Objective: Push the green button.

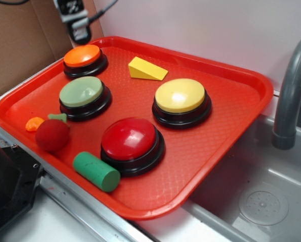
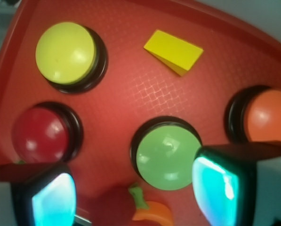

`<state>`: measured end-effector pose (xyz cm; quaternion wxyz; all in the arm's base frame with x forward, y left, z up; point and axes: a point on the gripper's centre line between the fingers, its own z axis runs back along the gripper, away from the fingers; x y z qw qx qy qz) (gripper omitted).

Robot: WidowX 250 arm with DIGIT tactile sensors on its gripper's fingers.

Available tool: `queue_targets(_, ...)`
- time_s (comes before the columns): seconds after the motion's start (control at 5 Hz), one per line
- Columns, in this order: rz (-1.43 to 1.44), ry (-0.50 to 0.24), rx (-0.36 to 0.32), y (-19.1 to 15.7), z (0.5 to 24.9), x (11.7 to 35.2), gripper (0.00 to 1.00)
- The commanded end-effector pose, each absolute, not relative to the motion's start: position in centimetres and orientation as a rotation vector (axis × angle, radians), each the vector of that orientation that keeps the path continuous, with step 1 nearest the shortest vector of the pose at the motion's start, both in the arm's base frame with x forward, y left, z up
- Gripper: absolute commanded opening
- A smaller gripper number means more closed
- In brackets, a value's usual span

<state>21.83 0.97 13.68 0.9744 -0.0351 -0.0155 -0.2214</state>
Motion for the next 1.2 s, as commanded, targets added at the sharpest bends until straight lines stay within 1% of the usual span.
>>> queue_targets(0.0, -0.581, -0.186, 0.117, 0.6, 11.2, 20.1, 1.0)
queue_targets(0.2, -0.509, -0.205, 0.097, 2.6, 10.0, 19.2, 1.0)
queue_targets(0.4, -0.498, -0.18, 0.074, 3.7, 9.3, 20.8, 1.0)
queue_targets(0.6, -0.522, -0.133, 0.05, 3.8, 8.1, 22.3, 1.0)
queue_targets(0.8, -0.531, -0.107, 0.023, 3.6, 6.4, 23.2, 1.0)
queue_targets(1.0, -0.521, -0.082, 0.027, 3.8, 5.7, 23.0, 1.0)
